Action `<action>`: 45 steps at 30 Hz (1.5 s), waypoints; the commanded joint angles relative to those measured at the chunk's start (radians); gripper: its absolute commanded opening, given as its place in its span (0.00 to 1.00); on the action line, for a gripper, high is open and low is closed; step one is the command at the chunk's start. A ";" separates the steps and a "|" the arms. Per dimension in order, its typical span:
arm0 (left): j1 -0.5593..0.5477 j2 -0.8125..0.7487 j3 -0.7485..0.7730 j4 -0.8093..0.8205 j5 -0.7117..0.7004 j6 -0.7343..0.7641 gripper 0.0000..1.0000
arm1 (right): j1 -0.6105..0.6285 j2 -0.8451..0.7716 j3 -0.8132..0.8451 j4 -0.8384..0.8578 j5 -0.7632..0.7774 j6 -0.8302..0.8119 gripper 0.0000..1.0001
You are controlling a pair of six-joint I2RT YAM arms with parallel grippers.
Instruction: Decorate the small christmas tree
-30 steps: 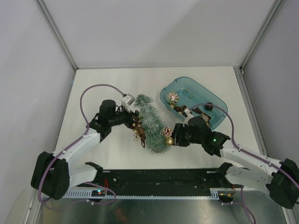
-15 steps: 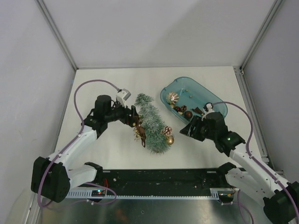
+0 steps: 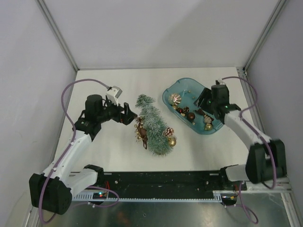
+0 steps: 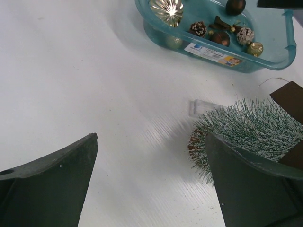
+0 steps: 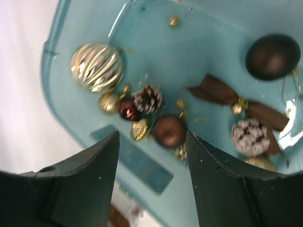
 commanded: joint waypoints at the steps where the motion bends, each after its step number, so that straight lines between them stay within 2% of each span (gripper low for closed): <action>1: 0.019 -0.043 0.051 -0.027 -0.037 0.043 1.00 | -0.007 0.188 0.105 0.082 0.079 -0.065 0.62; 8: 0.036 -0.074 0.031 -0.034 -0.024 0.045 1.00 | 0.033 0.340 0.124 0.076 0.036 -0.089 0.63; 14: 0.040 -0.093 0.007 -0.019 -0.003 0.041 1.00 | 0.050 0.402 0.124 0.077 -0.022 -0.098 0.60; 18: 0.045 -0.114 -0.010 -0.006 0.012 0.042 1.00 | 0.056 0.411 0.124 0.059 -0.028 -0.105 0.54; 20: 0.046 -0.126 -0.024 0.005 0.021 0.041 1.00 | 0.056 0.410 0.124 0.052 -0.022 -0.108 0.45; 24: 0.057 -0.153 -0.061 0.035 0.038 0.019 1.00 | 0.051 0.377 0.124 0.050 0.007 -0.110 0.28; 26: 0.065 -0.165 -0.074 0.044 0.049 0.010 1.00 | 0.043 0.349 0.124 0.050 0.016 -0.115 0.24; 31: 0.082 -0.192 -0.096 0.057 0.061 0.000 1.00 | -0.002 0.288 0.125 0.030 0.066 -0.128 0.23; 37: 0.095 -0.203 -0.118 0.071 0.079 -0.014 1.00 | -0.032 0.249 0.124 0.026 0.040 -0.122 0.20; 45: 0.096 -0.201 -0.129 0.079 0.149 0.007 1.00 | -0.092 0.089 0.111 0.011 -0.176 -0.098 0.22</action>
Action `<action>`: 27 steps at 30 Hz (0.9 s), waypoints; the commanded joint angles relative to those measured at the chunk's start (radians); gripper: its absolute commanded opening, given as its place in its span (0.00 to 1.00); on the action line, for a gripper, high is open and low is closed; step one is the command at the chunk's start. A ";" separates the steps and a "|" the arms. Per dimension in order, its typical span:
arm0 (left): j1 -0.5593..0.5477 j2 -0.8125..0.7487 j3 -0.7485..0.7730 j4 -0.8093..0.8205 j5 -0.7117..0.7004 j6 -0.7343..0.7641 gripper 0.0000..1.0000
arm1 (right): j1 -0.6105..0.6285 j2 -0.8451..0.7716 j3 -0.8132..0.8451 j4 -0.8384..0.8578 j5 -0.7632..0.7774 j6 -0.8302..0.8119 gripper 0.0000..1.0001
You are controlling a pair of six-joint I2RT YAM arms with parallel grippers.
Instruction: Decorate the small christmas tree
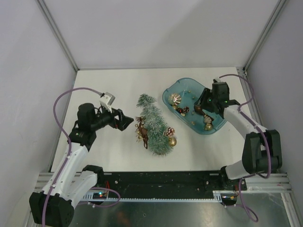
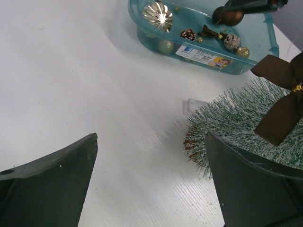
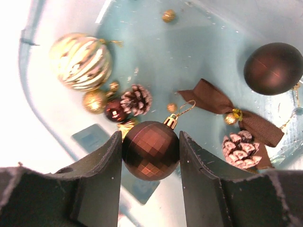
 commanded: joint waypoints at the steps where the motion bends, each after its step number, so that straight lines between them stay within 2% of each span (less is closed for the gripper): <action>1: 0.009 -0.015 -0.014 0.042 0.088 0.017 1.00 | -0.053 -0.150 0.017 0.004 -0.192 0.016 0.22; 4: 0.001 -0.013 -0.032 0.047 0.114 0.040 1.00 | -0.101 -0.245 -0.011 0.026 -0.363 0.028 0.24; 7: -0.005 -0.013 -0.048 0.057 0.119 0.059 1.00 | -0.131 -0.318 -0.051 0.067 -0.462 0.060 0.25; 12: -0.007 -0.014 -0.050 0.064 0.138 0.071 1.00 | -0.161 -0.362 -0.123 0.201 -0.644 0.178 0.26; 17: -0.014 -0.014 -0.050 0.069 0.169 0.077 1.00 | -0.162 -0.389 -0.214 0.512 -0.884 0.391 0.28; 21: -0.022 -0.016 -0.049 0.075 0.178 0.108 1.00 | -0.163 -0.401 -0.278 0.740 -0.971 0.550 0.30; 24: -0.023 -0.022 -0.050 0.077 0.180 0.111 0.99 | -0.185 -0.407 -0.289 0.670 -0.909 0.522 0.30; 27: -0.023 -0.028 -0.052 0.077 0.181 0.109 1.00 | -0.222 -0.375 -0.289 0.479 -0.789 0.412 0.28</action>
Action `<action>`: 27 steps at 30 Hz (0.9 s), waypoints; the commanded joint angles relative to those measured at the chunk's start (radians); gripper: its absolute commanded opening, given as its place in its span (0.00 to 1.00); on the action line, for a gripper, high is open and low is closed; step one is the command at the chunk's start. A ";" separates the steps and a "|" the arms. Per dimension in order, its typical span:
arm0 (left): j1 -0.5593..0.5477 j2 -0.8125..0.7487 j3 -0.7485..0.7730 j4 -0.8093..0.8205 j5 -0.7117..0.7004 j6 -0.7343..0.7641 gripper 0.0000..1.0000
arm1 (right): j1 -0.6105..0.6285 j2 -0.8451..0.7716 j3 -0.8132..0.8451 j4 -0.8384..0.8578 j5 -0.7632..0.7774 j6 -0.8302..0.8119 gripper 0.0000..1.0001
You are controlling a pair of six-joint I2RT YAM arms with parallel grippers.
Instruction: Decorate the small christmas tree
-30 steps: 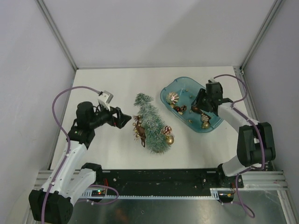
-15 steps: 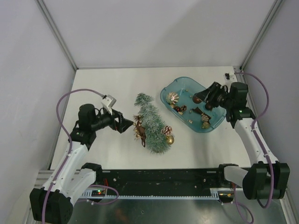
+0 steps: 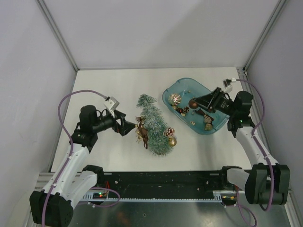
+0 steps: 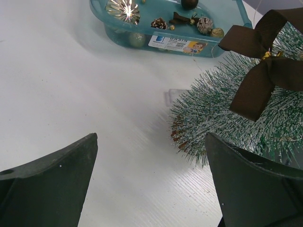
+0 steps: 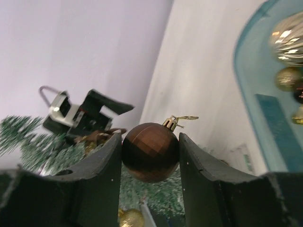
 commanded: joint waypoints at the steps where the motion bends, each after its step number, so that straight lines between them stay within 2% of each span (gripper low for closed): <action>1: -0.006 -0.027 0.000 0.033 0.029 0.025 1.00 | -0.047 0.021 0.005 -0.129 0.135 -0.082 0.27; 6: -0.005 -0.035 0.003 0.035 0.030 0.019 1.00 | -0.014 0.146 0.035 -0.221 0.372 -0.206 0.27; 15: -0.006 -0.033 0.012 0.034 0.041 0.018 1.00 | 0.095 0.375 0.137 -0.276 0.598 -0.293 0.29; 21: -0.006 -0.035 0.009 0.035 0.044 0.020 1.00 | 0.116 0.457 0.160 -0.341 0.707 -0.317 0.47; 27: -0.005 -0.040 0.007 0.035 0.045 0.019 1.00 | 0.161 0.452 0.207 -0.456 0.876 -0.366 0.59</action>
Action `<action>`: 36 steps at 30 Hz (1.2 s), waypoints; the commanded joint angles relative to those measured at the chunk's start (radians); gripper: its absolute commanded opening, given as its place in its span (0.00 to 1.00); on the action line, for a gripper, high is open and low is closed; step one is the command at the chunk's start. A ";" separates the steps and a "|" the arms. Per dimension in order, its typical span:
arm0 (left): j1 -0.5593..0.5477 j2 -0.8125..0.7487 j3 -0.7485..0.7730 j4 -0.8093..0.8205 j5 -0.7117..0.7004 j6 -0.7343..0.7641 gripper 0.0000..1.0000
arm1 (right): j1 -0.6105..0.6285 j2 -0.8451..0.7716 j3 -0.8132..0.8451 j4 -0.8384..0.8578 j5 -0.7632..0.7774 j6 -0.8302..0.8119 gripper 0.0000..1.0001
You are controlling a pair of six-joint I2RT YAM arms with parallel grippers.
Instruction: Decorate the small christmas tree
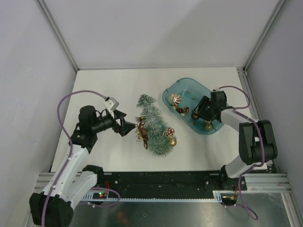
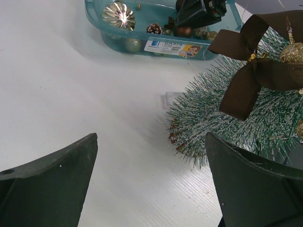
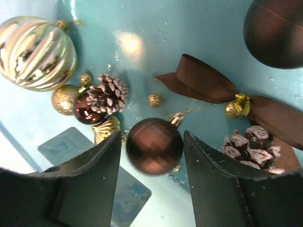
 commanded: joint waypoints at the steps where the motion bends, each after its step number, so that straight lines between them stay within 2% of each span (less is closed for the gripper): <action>1: -0.004 -0.022 0.006 0.026 0.024 0.014 1.00 | 0.040 -0.028 0.069 -0.090 0.183 -0.063 0.61; 8: -0.005 -0.034 0.000 0.026 0.024 0.015 1.00 | 0.090 -0.079 0.099 -0.185 0.358 -0.106 0.69; 15: -0.004 -0.042 -0.008 0.026 0.020 0.020 1.00 | 0.178 -0.098 0.102 -0.207 0.354 -0.122 0.70; 25: -0.004 -0.043 -0.003 0.026 0.009 0.023 1.00 | 0.213 0.019 0.133 -0.156 0.381 -0.125 0.69; 32: -0.004 -0.045 -0.003 0.025 0.003 0.024 1.00 | 0.208 0.070 0.147 -0.145 0.395 -0.121 0.64; 36: -0.003 -0.044 -0.001 0.026 0.008 0.021 1.00 | 0.208 0.067 0.160 -0.147 0.406 -0.125 0.52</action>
